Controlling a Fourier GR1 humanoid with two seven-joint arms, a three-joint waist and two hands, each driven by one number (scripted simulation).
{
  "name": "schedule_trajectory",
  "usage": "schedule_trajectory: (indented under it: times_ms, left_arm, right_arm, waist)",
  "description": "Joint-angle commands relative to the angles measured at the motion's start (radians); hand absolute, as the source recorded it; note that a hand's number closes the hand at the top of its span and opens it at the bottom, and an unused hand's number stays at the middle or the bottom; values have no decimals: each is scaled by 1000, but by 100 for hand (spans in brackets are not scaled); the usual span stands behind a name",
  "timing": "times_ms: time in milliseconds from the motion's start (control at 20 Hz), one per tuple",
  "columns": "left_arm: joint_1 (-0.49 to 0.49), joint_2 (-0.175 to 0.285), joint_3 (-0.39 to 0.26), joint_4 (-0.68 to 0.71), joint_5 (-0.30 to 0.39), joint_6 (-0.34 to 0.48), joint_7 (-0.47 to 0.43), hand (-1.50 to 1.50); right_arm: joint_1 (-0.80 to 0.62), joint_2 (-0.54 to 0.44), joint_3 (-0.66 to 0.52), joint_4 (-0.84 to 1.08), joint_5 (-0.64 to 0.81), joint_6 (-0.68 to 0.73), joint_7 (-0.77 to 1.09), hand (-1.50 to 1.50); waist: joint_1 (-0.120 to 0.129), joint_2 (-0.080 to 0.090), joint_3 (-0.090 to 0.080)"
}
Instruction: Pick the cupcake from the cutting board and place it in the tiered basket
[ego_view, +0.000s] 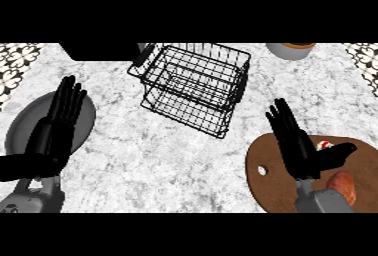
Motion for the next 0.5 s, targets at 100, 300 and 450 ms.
schedule_trajectory:
  times_ms: [100, 300, 450]
  left_arm:
    - [23, 18, -24, 48, 9, -87, 4, 0]
    - [38, -13, -108, 145, -1, -131, 21, 0]
    - [1, -65, -132, 261, -36, -140, -26, 0]
  right_arm:
    - [-135, -56, -74, 35, 71, -101, 90, -150]
    - [-184, -287, -47, 165, 337, -234, 140, -150]
    - [-271, -47, -147, 279, 159, -203, 39, -150]
  waist:
    - [-5, 39, -4]
    - [-13, 63, -18]
    - [-4, 43, -3]
